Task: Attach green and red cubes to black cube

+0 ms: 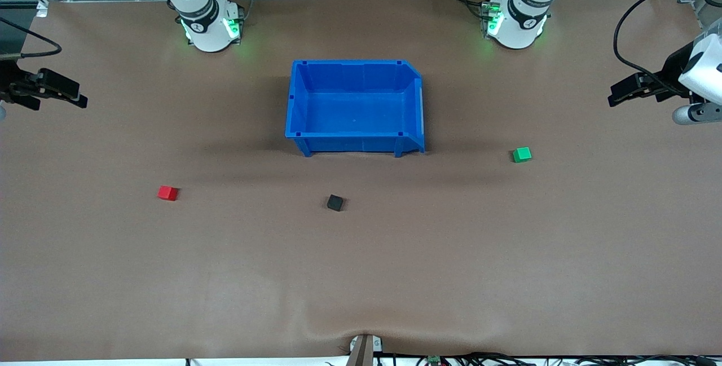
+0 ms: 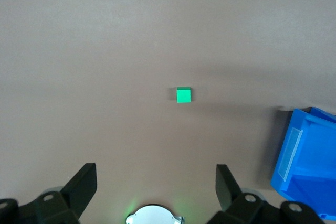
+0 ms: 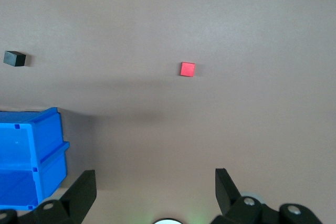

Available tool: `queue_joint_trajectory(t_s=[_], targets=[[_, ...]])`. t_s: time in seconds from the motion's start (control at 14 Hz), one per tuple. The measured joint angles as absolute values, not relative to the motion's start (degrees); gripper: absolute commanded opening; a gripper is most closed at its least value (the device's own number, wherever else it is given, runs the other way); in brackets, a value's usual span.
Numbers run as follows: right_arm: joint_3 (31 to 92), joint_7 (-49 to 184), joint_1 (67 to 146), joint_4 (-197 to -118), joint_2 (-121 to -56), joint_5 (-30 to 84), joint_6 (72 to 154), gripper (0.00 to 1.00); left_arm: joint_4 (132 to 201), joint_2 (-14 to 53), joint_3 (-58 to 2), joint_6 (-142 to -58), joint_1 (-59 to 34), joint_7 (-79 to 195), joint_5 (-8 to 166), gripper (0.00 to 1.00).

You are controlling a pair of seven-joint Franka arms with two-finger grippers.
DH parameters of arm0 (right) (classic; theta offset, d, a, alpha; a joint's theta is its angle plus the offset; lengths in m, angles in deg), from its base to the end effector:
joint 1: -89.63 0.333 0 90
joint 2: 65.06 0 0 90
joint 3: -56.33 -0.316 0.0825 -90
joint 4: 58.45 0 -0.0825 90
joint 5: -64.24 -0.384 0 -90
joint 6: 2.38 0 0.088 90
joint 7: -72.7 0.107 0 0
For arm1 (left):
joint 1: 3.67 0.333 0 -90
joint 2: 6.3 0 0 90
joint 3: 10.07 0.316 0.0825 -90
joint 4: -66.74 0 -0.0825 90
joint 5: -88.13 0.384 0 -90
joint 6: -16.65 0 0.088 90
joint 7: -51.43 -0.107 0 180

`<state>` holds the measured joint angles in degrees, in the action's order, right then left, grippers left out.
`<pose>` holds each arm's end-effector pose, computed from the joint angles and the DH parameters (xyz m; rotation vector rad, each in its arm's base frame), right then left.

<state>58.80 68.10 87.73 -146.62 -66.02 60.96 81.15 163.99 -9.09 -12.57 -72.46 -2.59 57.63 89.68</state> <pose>0.5465 -0.0349 0.6210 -3.0744 -0.0118 0.1431 0.5338 -0.0108 0.5903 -3.1004 -0.1283 0.1417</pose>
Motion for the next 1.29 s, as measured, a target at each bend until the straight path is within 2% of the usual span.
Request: queue_joint_trajectory(t_s=[0.79,1.29], targets=[[58.6,68.1,87.8,-146.6,-67.8,61.0,82.9,1.00,164.8,-5.9,-12.7,-72.4,-2.6,58.1,89.7,1.00],[57.8,68.1,88.5,-146.6,-69.9,60.9,85.0,1.00,177.3,-6.7,-14.1,-90.1,-2.7,58.1,89.7,1.00]])
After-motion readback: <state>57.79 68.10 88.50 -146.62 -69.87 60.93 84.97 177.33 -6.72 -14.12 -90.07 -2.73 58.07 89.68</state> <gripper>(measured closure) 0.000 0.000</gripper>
